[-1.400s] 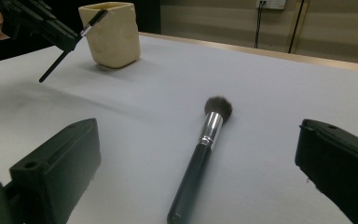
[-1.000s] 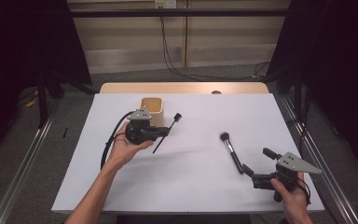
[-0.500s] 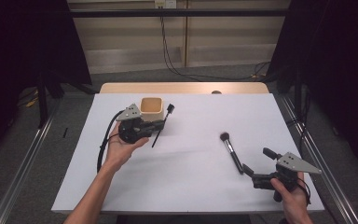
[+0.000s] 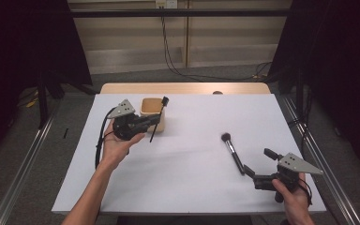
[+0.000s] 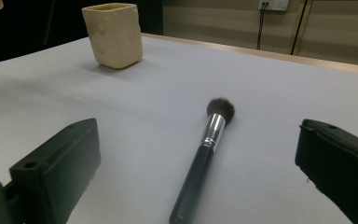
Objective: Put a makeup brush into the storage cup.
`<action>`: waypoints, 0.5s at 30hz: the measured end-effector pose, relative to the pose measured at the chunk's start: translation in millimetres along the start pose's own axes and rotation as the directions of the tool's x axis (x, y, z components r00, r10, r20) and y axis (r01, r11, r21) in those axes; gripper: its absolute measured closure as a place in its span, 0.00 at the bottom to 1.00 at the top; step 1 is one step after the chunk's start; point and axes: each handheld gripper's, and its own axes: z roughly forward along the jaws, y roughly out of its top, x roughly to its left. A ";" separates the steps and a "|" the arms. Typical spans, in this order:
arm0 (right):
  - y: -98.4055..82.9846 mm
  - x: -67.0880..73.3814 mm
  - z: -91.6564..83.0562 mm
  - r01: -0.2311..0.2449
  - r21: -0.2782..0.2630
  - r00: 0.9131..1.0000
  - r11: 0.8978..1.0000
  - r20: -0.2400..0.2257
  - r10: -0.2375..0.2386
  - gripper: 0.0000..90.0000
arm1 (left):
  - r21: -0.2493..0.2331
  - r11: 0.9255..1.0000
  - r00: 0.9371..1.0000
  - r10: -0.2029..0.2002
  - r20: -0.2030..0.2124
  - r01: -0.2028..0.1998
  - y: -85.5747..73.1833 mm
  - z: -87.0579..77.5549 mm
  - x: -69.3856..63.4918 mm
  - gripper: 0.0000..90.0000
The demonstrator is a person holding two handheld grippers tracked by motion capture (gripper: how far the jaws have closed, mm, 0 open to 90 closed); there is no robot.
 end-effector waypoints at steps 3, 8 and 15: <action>0.1 0.5 -0.1 -0.003 -0.003 1.000 1.000 -0.001 0.003 0.00 | -0.012 1.000 1.000 0.003 -0.014 -0.003 4.8 -1.1 0.5 0.95; 0.1 0.4 -0.2 -0.002 -0.004 1.000 1.000 -0.002 0.002 0.00 | -0.034 0.999 1.000 0.003 -0.030 -0.004 13.5 -3.8 2.1 0.95; 0.0 0.5 0.0 0.002 -0.002 1.000 1.000 -0.001 -0.002 0.00 | -0.053 0.998 0.999 0.014 -0.039 -0.016 25.2 -8.3 4.5 0.95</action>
